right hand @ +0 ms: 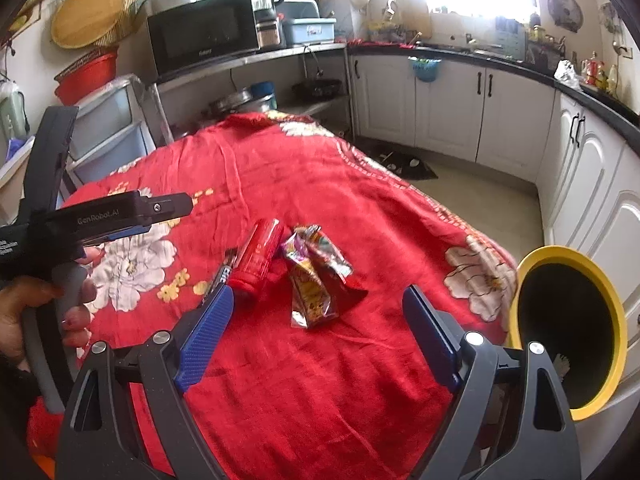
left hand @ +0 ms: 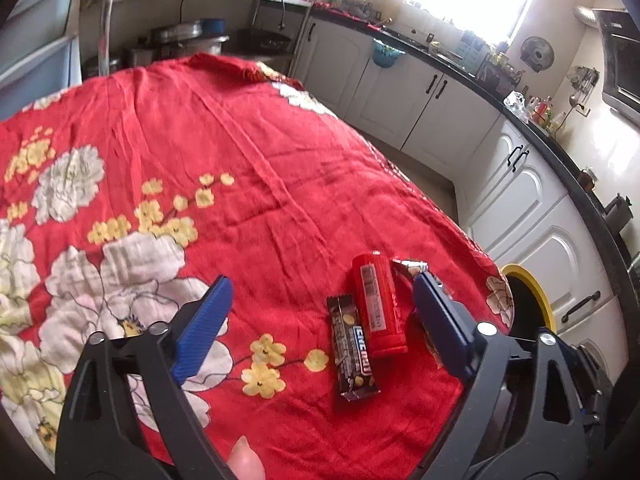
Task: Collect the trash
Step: 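Move both open grippers back toward the red can and wrappers on the cloth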
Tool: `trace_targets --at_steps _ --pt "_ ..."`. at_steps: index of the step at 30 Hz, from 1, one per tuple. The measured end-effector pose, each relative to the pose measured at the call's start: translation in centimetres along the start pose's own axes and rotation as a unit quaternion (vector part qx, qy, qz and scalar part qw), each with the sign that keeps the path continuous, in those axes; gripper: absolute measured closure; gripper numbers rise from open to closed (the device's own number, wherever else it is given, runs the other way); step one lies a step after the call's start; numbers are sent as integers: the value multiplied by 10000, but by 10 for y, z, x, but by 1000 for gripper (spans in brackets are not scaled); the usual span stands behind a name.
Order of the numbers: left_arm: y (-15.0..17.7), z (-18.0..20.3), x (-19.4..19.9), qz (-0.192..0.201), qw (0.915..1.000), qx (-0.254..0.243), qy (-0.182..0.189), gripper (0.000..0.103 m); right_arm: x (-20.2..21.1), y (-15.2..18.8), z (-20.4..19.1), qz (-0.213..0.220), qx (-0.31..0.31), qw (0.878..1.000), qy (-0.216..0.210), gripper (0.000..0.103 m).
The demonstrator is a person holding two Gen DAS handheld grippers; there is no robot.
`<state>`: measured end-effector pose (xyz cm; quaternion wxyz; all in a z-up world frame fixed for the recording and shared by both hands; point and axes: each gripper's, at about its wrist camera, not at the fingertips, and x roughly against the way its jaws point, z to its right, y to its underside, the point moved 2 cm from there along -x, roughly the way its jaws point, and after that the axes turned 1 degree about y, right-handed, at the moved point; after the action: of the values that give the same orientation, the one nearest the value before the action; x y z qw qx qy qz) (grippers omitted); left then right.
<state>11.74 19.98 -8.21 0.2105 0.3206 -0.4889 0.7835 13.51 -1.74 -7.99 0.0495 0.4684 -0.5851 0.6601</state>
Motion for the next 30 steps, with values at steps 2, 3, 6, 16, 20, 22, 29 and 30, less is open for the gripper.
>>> trace_targets --at_steps 2,3,6,16,20,22,29,30 --pt "4 -2 -5 -124 9998 96 95 31 -7 2 -1 -75 41 10000 -12 21" --pt "6 -3 -7 -178 9997 128 137 34 -10 2 -1 -126 54 9999 -23 23" --pt "12 -5 -16 -376 9987 216 269 43 -23 5 -2 -281 76 9995 -73 28" --pt "26 -9 -38 -849 9913 674 746 69 -58 10 -6 -659 133 9975 -196 44" --pt "28 -5 -43 -915 9892 764 858 71 -67 10 -4 -723 112 9971 -208 45" --pt "29 -2 -47 -956 9890 742 851 71 -71 10 -4 -765 93 9968 -215 48" --pt "31 -6 -58 -1061 9872 820 866 72 -86 15 -5 -874 81 9959 -213 61" --pt "32 -8 -59 -1076 9865 864 884 72 -85 15 -5 -859 75 9961 -207 65"
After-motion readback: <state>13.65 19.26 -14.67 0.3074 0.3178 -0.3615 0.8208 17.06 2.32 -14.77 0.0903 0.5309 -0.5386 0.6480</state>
